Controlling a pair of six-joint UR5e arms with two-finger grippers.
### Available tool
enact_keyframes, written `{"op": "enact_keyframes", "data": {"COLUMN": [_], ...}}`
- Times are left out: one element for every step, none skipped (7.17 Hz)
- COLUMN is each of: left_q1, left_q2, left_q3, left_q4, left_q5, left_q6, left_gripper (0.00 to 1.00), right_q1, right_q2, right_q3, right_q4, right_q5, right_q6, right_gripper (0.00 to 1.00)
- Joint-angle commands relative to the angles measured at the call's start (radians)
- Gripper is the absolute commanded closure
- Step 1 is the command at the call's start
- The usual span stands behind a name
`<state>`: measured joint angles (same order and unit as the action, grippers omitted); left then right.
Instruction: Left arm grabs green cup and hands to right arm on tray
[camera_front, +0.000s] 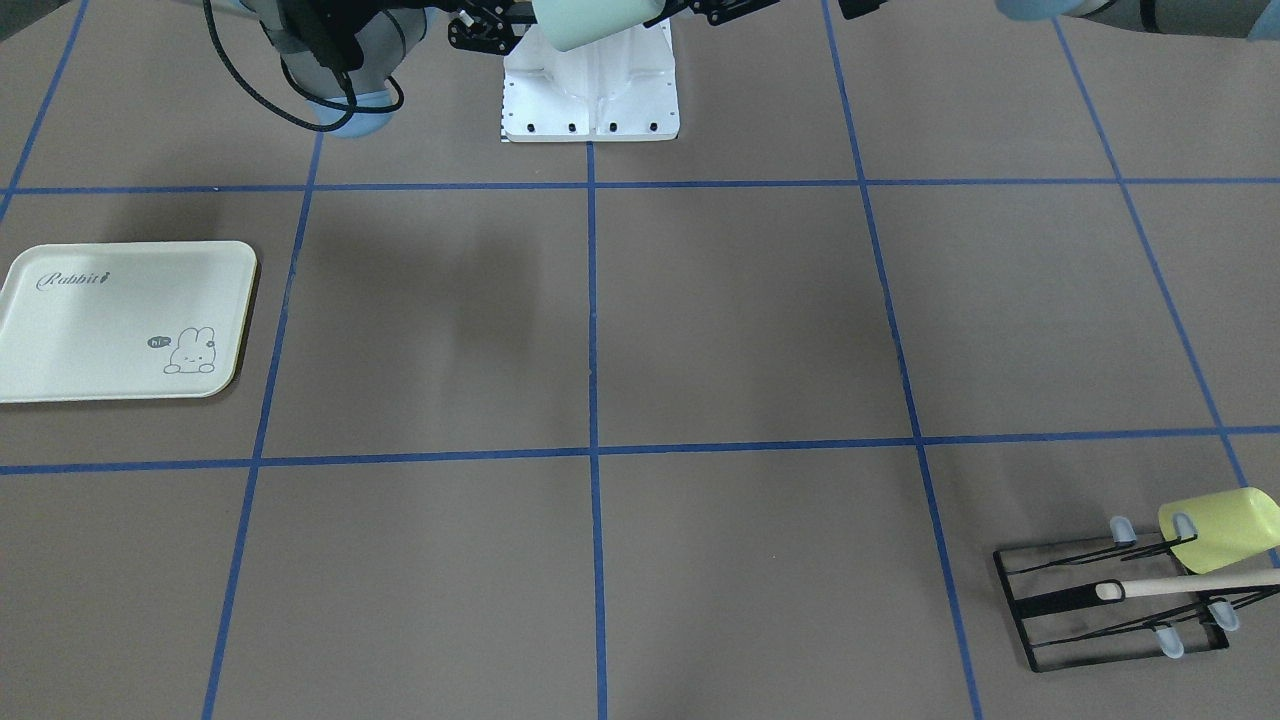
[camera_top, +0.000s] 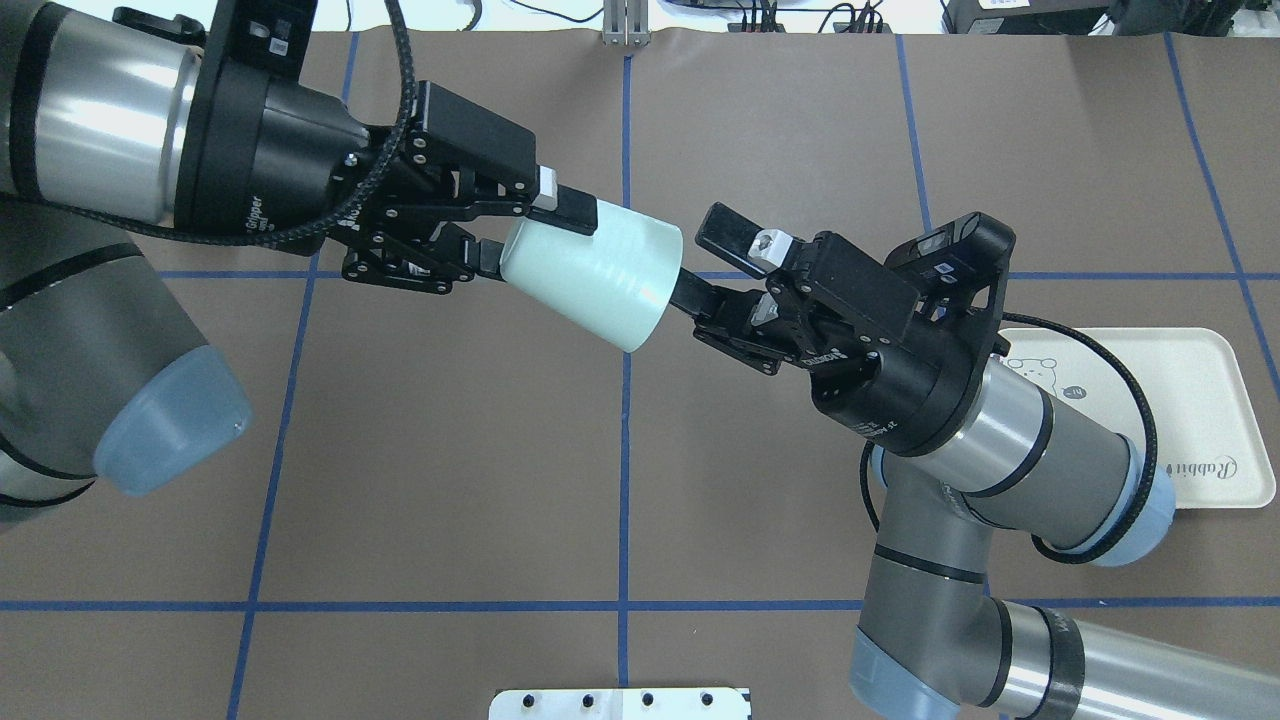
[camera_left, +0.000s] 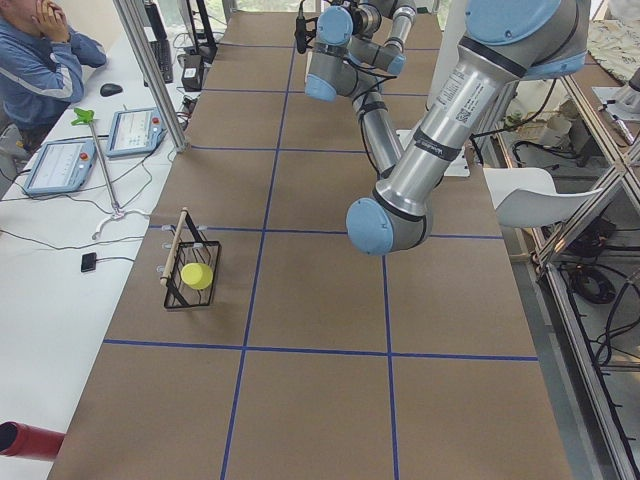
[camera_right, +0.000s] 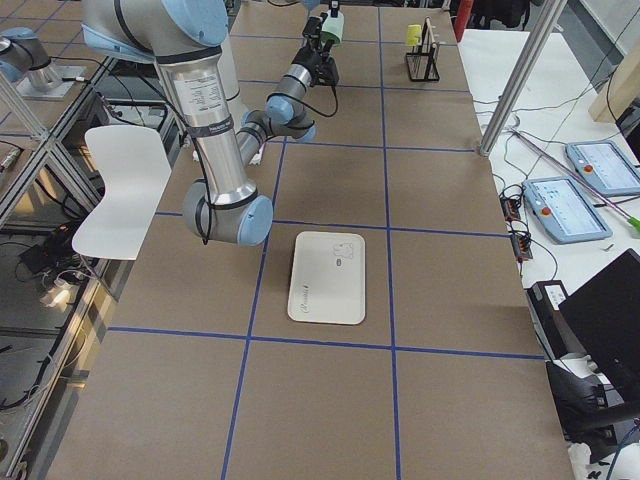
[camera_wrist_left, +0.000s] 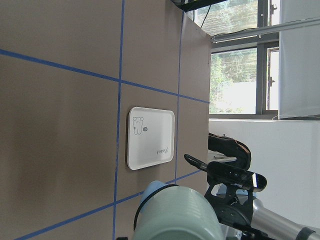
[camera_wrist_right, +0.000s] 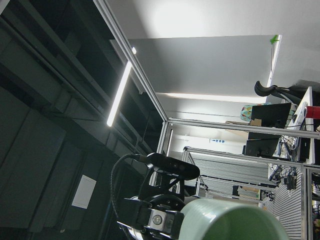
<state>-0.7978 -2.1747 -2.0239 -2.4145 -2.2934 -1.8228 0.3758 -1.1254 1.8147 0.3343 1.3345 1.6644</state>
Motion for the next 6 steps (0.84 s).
{"op": "enact_keyframes", "data": {"left_q1": [0.017,0.017,0.017,0.017,0.017,0.017], "left_q2": [-0.007,-0.007,-0.008,-0.008,-0.008,-0.008], "left_q3": [-0.002,-0.001,-0.001,-0.001,-0.001,-0.001], "left_q4": [0.000,0.000,0.000,0.000,0.000,0.000], "left_q5": [0.017,0.017,0.017,0.017,0.017,0.017], "left_q6": [-0.001,-0.001,0.000,0.000,0.000,0.000], "left_gripper": [1.00,1.00,1.00,1.00,1.00,1.00], "right_q1": [0.000,0.000,-0.002,-0.002,-0.002,-0.002], "right_q2": [0.002,0.001,0.002,0.012,0.013,0.013], "right_q3": [0.000,0.000,0.000,0.003,0.003,0.002], "right_q4": [0.000,0.000,0.000,0.000,0.000,0.000], "right_q5": [0.000,0.000,0.000,0.000,0.002,0.002], "right_q6": [0.002,0.002,0.002,0.002,0.002,0.002], "right_gripper": [0.02,0.02,0.08,0.30,0.55,0.62]}}
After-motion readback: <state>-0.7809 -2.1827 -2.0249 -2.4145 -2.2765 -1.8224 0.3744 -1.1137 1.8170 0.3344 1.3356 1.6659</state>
